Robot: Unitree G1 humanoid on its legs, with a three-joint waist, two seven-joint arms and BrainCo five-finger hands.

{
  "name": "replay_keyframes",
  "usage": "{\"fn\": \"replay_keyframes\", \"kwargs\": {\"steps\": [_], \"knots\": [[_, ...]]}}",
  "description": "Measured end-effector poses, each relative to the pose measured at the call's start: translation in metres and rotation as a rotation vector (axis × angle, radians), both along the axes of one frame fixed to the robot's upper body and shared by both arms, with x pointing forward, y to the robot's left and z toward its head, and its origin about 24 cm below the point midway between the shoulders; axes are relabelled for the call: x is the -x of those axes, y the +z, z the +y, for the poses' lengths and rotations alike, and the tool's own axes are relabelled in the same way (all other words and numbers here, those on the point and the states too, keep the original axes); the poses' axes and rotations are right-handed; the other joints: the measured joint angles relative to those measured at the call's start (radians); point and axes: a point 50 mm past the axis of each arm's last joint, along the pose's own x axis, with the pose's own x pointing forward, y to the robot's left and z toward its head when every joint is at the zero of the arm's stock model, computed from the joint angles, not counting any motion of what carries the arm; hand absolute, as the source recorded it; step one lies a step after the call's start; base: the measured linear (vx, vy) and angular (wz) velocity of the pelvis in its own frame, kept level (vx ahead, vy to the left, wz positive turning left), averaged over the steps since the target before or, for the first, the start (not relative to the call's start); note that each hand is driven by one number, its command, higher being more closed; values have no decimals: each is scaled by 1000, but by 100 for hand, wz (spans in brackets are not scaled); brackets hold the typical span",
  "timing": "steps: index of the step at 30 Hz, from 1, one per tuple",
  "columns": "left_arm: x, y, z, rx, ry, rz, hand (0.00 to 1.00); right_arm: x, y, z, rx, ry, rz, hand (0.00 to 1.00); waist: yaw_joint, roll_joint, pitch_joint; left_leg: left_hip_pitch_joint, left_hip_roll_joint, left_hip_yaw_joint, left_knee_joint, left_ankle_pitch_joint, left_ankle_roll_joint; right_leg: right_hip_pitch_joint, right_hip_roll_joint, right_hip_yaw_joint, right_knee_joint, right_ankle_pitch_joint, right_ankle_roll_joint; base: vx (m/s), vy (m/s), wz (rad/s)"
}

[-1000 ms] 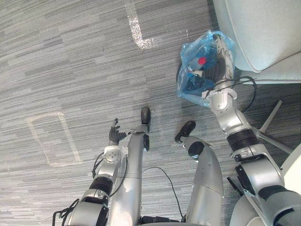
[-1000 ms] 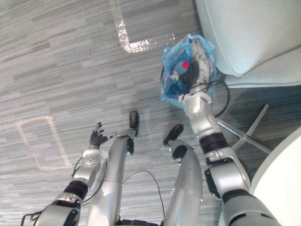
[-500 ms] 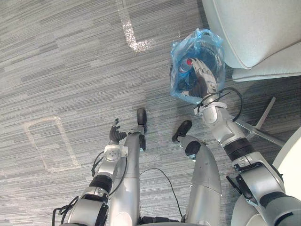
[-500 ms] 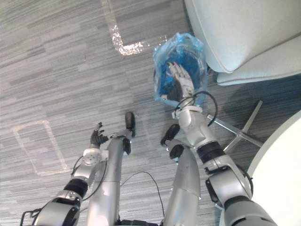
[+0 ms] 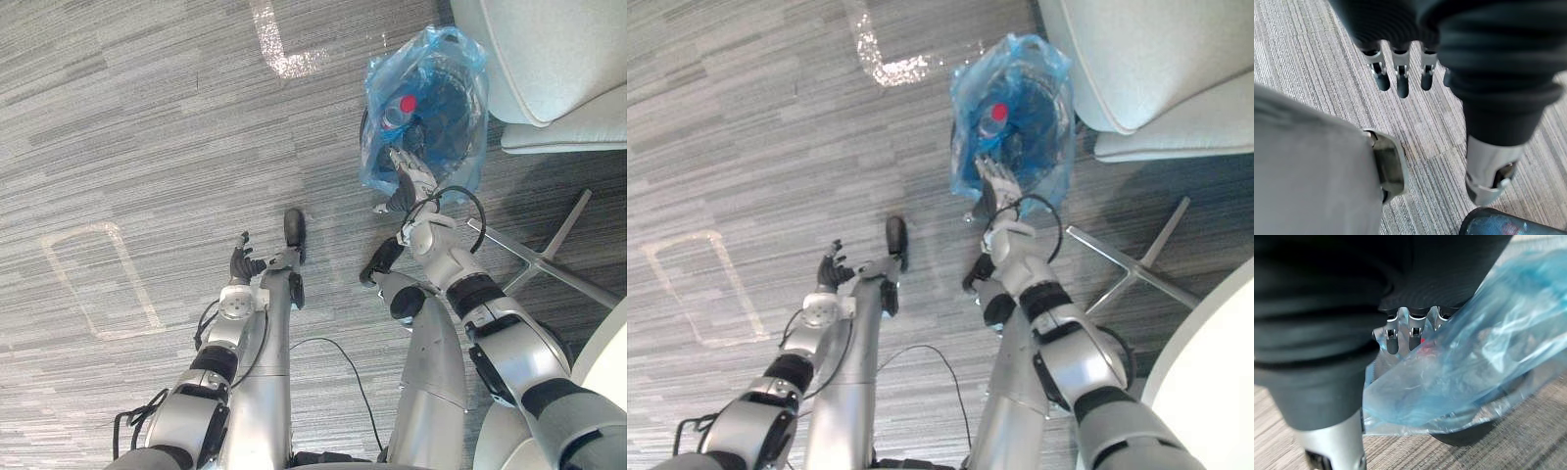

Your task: Gather rubbish on tea table into small bin, then transfer packed bag to large trash can.

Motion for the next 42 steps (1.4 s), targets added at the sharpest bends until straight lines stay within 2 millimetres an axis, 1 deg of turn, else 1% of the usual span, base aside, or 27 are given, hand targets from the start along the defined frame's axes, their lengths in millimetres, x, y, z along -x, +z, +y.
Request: {"fn": "replay_keyframes", "kwargs": {"steps": [4, 6, 9, 10, 11, 13, 14, 16, 21, 25, 30, 35, 37, 39, 41, 42], "knots": [[-1, 3, -4, 7, 0, -23, 0, 0, -11, -7, -26, -52, 44, 0, 0, 0, 0, -15, -15, -24, -4, 7, -8, -4, -13, -21, 8, -11, 5, -60, 1, 17], [-2, 4, -4, 5, 11, -27, 0, 1, -18, -6, -29, -64, 64, 0, 0, 0, 0, -19, -18, -31, -4, 8, -9, -5, -14, -25, 10, -17, 12, -59, -3, 7], [-2, 5, -5, 6, 21, -32, 0, 1, -19, -4, -36, -77, 58, 0, 0, 0, 0, -24, -24, -38, -16, 17, -13, -12, -17, -27, 10, -21, 16, -64, -7, 7], [-3, 6, -7, 11, 22, -36, 0, 1, -17, -8, -54, -95, 48, 100, 0, 0, 0, -29, -31, -41, -27, 27, -10, -21, -23, -31, 12, -23, 12, -52, -10, 16], [-3, 6, -7, 13, 24, -38, 0, 0, -16, -9, -64, -105, 47, 100, 0, 0, 0, -32, -32, -41, -29, 33, -6, -24, -26, -34, 15, -24, 10, -47, -13, 20], [-4, 7, -6, 25, 47, -42, 0, 0, -17, -13, -79, -130, 52, 100, 0, 0, 0, -40, -34, -51, -28, 37, -11, -26, -30, -45, 24, -27, 4, -40, -13, 15], [-4, 7, -6, 32, 53, -43, 0, 0, -16, -14, -88, -138, 52, 100, 1, 0, 0, -42, -35, -55, -29, 43, -18, -26, -30, -47, 26, -29, 3, -47, -15, 11], [-4, 7, -6, 35, 54, -44, 0, 1, -17, -16, -92, -156, 48, 100, 2, 0, 0, -43, -37, -58, -30, 43, -19, -26, -31, -49, 32, -32, 0, -58, -15, 7], [-4, 7, -6, 40, 59, -42, 0, -1, -12, -14, -98, -149, 30, 100, 2, 0, 0, -43, -37, -63, -31, 43, -19, -30, -32, -49, 38, -39, 0, -66, -14, 3], [-4, 7, -5, 38, 60, -41, 0, -1, -11, -10, -143, -134, 26, 100, 3, 0, 0, -43, -32, -65, -30, 45, -21, -31, -27, -49, 40, -40, 0, -75, -15, -2], [-3, 8, -5, 39, 52, -52, 0, 0, -11, -14, -180, -140, 19, 100, 5, 0, 0, -43, -29, -66, -20, 46, -22, -28, -26, -49, 43, -39, -1, -66, -7, -1], [-3, 9, -6, 26, 44, -45, 0, 4, -6, -15, -191, -114, -25, 100, 5, 0, 0, -37, -26, -66, 4, 41, -19, -16, -27, -47, 56, -38, -2, -77, 0, -3], [-3, 8, -6, 12, 39, -39, 0, 5, -10, -12, -193, -107, -15, 100, 6, 0, 0, -22, -19, -65, 10, 41, -18, 2, -20, -46, 54, -34, -9, -107, 1, -9], [2, 1, -5, 5, 32, -15, 0, 8, -16, -6, -200, -85, -9, 100, 8, 0, 0, 12, -11, -63, 6, 37, -23, 37, -9, -45, 41, -36, -6, -95, -3, -10], [7, -6, -6, -1, 16, 11, 0, 14, -25, 0, -217, -65, 3, 100, 8, 0, 0, 53, -5, -56, -5, 34, -27, 72, -1, -41, 27, -35, -6, -88, -11, -11], [12, -11, -4, -7, 15, 31, 0, 18, -32, 5, -221, -46, 16, 100, 8, -2, -1, 88, 4, -49, -21, 34, -28, 105, 11, -41, 5, -31, 0, -55, -13, -12]]}}
